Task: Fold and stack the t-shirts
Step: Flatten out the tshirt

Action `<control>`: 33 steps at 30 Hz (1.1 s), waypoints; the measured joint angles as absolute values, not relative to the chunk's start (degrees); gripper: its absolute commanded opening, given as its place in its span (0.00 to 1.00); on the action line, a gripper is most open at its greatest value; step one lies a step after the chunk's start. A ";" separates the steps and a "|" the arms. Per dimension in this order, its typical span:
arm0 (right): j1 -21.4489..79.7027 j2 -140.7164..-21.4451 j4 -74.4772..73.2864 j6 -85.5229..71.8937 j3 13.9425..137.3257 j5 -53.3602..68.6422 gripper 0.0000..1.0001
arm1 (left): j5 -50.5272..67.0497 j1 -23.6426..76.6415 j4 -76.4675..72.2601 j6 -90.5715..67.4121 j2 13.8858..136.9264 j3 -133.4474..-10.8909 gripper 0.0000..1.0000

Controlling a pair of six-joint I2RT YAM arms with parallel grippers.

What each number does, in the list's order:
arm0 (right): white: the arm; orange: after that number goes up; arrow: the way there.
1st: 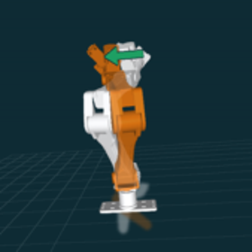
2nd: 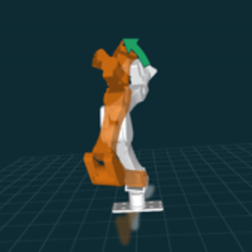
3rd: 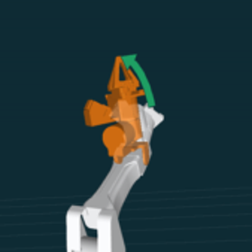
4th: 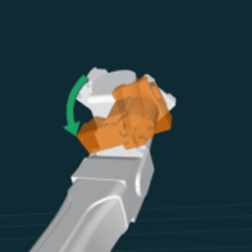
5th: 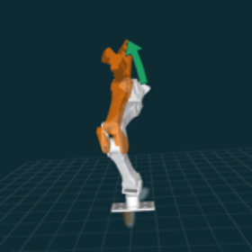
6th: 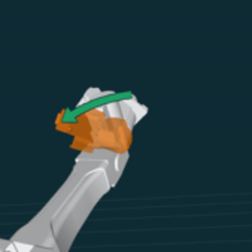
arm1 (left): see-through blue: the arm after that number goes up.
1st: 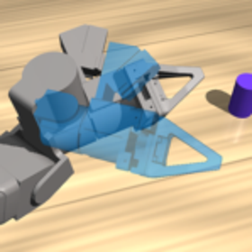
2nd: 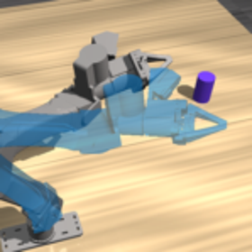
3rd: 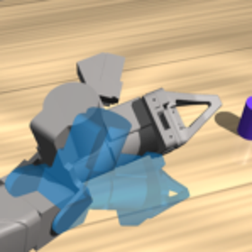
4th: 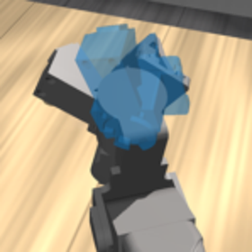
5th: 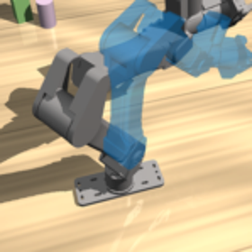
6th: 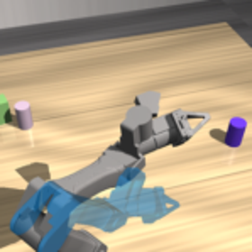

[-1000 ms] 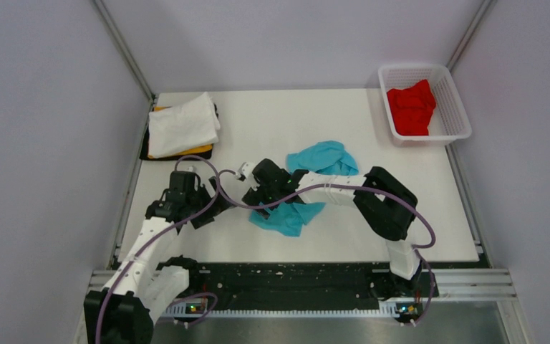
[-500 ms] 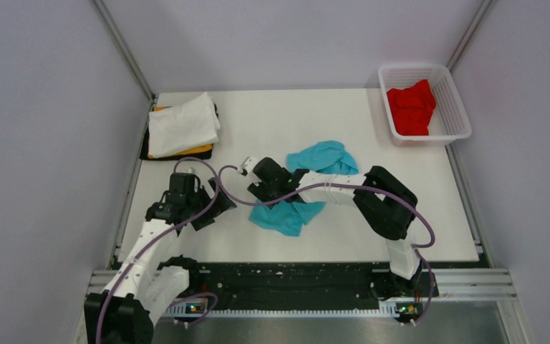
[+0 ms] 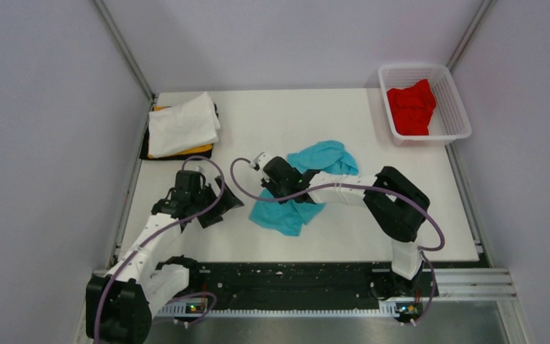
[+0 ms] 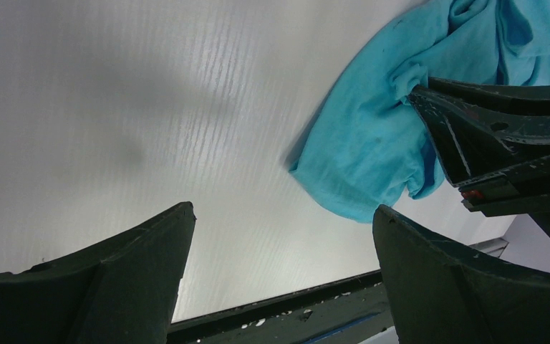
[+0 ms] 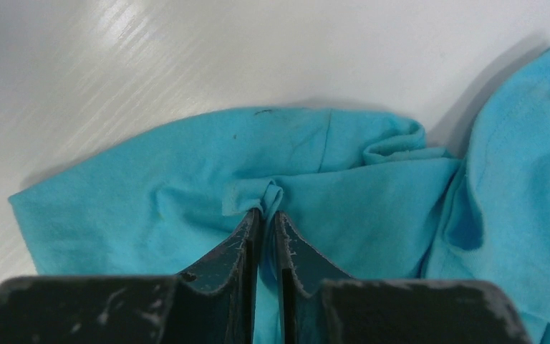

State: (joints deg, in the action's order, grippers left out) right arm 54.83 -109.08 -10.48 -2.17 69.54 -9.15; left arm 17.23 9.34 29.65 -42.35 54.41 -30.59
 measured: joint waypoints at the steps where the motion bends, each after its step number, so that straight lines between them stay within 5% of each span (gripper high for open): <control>1: 54.78 -108.44 -10.26 -2.70 69.10 -9.17 0.07 | 17.30 9.93 29.06 -42.57 55.13 -30.59 0.99; 3: 54.59 -106.85 -10.09 -3.90 68.73 -9.23 0.00 | 17.30 11.40 27.83 -43.07 56.55 -30.59 0.99; 12: 49.45 -92.71 -6.26 -11.46 64.01 -12.27 0.00 | 14.92 19.92 24.82 -44.34 66.32 -32.34 0.95; 27: 33.67 -68.58 -9.50 -17.98 50.37 -21.21 0.00 | 1.69 34.54 26.63 -45.21 90.54 -50.89 0.72; 33: 29.93 -64.16 -10.74 -18.26 47.62 -23.07 0.00 | -5.98 39.33 31.68 -45.30 96.73 -57.93 0.53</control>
State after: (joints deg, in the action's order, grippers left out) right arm 29.93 -64.16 -10.74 -18.26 47.62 -23.07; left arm -5.98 39.33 31.68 -45.30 96.73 -57.93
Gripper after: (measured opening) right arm 0.006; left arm 0.631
